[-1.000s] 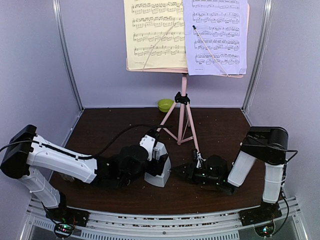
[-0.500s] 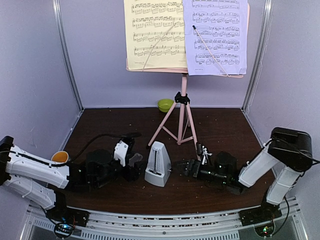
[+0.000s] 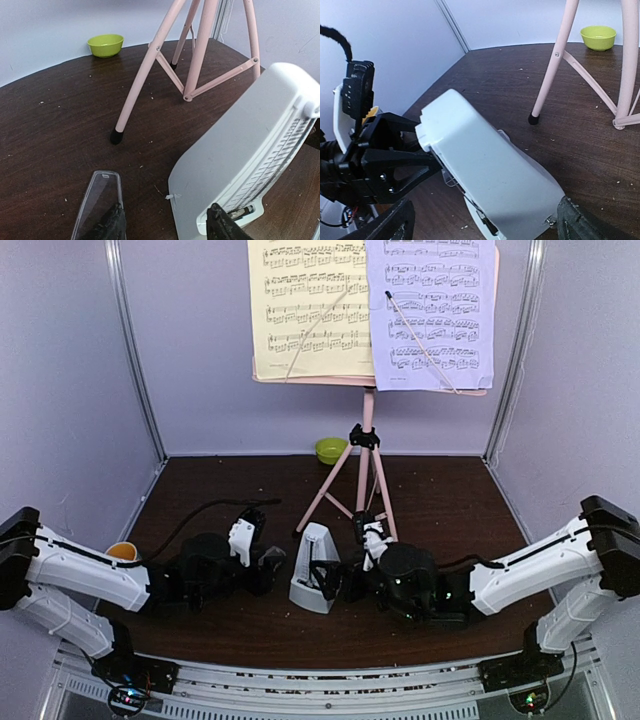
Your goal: Set up the instrument practice props
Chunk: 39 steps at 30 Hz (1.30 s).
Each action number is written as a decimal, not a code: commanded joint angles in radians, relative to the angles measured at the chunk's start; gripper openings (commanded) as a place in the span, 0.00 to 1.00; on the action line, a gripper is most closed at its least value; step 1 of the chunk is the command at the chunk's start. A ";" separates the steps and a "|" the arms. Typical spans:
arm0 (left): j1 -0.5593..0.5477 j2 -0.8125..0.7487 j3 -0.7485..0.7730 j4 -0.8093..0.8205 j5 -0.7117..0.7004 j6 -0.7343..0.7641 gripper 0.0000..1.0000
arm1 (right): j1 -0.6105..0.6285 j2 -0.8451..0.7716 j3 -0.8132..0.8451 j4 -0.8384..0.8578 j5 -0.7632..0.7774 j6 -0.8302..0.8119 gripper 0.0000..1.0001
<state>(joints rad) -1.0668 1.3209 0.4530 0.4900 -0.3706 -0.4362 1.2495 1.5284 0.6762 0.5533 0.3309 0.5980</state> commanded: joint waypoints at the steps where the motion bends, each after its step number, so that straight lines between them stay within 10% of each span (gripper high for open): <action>1: 0.005 0.026 0.039 0.076 0.011 -0.028 0.56 | 0.027 0.067 0.052 -0.091 0.200 -0.053 1.00; 16: 0.005 0.070 0.033 0.121 0.027 -0.050 0.50 | 0.033 0.168 0.178 -0.068 0.243 -0.069 0.95; 31: 0.005 0.082 0.034 0.119 0.022 -0.044 0.44 | 0.033 0.092 0.042 0.007 0.175 -0.071 0.48; 39: 0.005 0.020 -0.036 0.190 0.017 -0.046 0.52 | 0.049 0.041 0.000 0.038 0.089 -0.139 0.97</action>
<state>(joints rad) -1.0664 1.3945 0.4633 0.5743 -0.3542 -0.4778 1.2854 1.6283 0.7120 0.5602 0.4641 0.5034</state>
